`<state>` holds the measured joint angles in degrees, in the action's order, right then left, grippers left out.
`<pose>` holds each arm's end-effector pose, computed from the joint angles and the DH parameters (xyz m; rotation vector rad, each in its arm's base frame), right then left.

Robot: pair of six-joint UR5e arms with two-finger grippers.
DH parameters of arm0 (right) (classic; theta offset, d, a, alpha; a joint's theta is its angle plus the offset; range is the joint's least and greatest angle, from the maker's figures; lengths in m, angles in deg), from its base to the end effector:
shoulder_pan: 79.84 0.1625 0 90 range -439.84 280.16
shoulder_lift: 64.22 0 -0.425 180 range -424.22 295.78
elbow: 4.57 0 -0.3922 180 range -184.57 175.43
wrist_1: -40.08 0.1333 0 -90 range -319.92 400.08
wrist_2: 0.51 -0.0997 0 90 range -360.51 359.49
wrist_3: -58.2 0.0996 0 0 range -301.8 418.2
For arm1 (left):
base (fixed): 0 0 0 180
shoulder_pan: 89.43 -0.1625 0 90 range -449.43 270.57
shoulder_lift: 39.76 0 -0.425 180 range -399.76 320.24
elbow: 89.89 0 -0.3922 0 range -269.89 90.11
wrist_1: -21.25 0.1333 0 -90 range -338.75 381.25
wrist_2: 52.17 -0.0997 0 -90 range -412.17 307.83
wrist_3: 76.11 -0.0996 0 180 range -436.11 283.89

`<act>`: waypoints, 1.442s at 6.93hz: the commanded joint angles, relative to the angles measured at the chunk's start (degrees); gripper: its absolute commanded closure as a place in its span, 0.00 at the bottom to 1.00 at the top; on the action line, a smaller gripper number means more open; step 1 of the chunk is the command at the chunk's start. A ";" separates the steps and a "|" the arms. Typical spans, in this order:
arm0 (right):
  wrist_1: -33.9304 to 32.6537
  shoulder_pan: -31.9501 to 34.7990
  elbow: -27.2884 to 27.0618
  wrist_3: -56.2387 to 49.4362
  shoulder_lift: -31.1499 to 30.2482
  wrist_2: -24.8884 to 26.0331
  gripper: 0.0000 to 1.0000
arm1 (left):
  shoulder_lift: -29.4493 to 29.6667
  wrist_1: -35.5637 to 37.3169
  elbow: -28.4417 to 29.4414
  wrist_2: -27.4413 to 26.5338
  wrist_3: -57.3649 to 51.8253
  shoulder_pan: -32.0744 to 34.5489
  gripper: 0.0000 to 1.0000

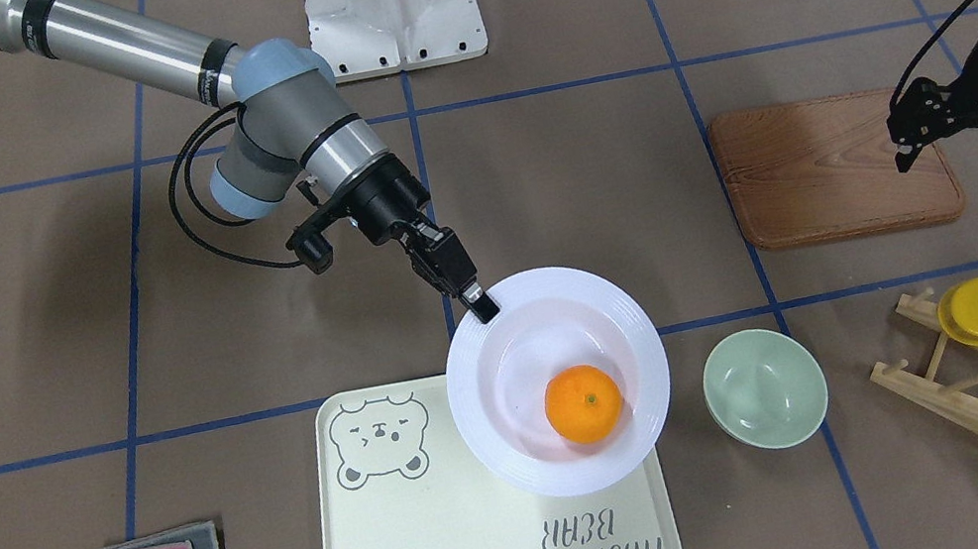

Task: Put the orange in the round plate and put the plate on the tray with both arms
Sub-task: 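Lift the plate by its rim with the right gripper toward the cream tray, then lower the plate onto the cream tray with the right gripper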

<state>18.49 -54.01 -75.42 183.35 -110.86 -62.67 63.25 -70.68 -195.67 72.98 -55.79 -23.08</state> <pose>-0.5814 -0.4812 0.2070 0.2639 -1.7323 1.1907 0.1578 -0.5496 0.4068 0.2575 0.7500 0.2195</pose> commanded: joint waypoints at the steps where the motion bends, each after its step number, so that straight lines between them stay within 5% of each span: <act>1: -11.23 0.71 0.63 2.90 2.68 0.55 1.00 | 0.00 0.00 0.13 0.00 -0.10 0.01 0.06; 5: -13.22 0.63 5.46 6.42 2.87 -0.16 1.00 | -0.09 -1.31 1.09 0.00 -0.10 0.01 0.06; 6: -13.39 0.80 5.46 5.90 2.78 -1.46 0.75 | -0.09 -1.58 1.36 0.00 -0.10 0.10 0.06; 7: -13.92 1.85 5.11 4.94 2.87 -4.43 0.26 | -0.09 -1.59 1.36 0.00 -0.19 0.10 0.06; 8: -15.40 2.99 4.85 0.58 2.87 -7.51 0.00 | -0.09 -1.59 1.36 0.00 -0.36 0.19 0.06; 9: -18.37 4.39 3.10 -10.00 2.09 -15.37 0.00 | -0.09 -1.59 1.36 0.00 -0.37 0.19 0.06; 10: -28.06 6.32 -3.09 -18.28 -0.36 -23.63 0.00 | 0.00 -1.59 1.36 0.09 -0.45 0.28 0.06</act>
<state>-1.38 -49.69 -73.40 174.87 -109.18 -77.39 63.17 -72.26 -194.31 73.00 -56.16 -22.88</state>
